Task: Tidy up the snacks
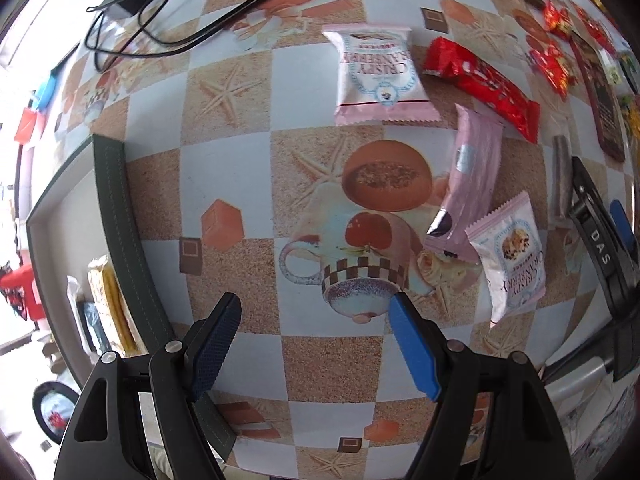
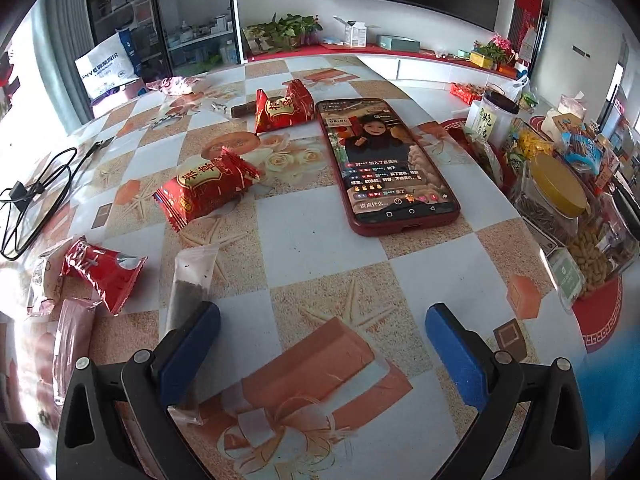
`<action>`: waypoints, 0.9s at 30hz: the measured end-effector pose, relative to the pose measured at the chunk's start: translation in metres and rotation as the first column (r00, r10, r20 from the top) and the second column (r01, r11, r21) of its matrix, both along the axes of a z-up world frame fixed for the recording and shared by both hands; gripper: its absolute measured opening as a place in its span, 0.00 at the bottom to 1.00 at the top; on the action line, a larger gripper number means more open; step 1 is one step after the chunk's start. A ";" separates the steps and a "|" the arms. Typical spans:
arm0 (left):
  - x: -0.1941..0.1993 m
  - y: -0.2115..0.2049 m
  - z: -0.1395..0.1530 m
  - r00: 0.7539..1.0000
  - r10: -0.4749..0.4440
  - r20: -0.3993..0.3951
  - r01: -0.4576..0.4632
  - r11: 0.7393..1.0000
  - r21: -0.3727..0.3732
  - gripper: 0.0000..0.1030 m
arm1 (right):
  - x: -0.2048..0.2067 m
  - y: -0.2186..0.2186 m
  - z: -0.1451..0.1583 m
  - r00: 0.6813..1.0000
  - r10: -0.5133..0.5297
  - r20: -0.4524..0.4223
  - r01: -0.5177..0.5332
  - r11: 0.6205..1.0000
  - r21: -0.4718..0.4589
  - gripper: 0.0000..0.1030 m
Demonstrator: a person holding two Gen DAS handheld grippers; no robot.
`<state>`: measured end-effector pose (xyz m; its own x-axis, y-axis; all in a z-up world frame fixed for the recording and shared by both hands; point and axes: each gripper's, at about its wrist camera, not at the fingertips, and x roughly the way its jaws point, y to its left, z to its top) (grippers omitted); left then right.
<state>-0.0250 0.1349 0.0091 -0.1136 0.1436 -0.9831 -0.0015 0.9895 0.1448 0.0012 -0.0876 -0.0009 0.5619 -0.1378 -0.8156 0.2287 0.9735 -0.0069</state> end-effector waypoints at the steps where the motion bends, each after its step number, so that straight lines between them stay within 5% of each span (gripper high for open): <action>1: -0.002 0.002 0.000 1.000 0.012 0.000 -0.012 1.000 0.003 0.77 | 0.000 0.000 0.000 1.000 0.000 0.000 0.000 1.000 0.000 1.00; 18: -0.084 -0.016 -0.012 0.982 0.178 -0.054 -0.174 0.982 0.075 0.77 | 0.000 0.000 0.000 1.000 -0.002 0.000 0.002 1.000 0.000 1.00; 27: -0.086 -0.007 -0.018 0.978 0.201 -0.064 -0.195 0.977 0.091 0.77 | 0.000 0.000 0.000 1.000 -0.002 0.000 0.002 1.000 0.000 1.00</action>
<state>-0.1111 0.1283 -0.0094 -0.2186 0.1922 -0.9567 -0.1823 0.9551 0.2336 0.0010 -0.0874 -0.0006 0.5617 -0.1392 -0.8155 0.2305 0.9730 -0.0073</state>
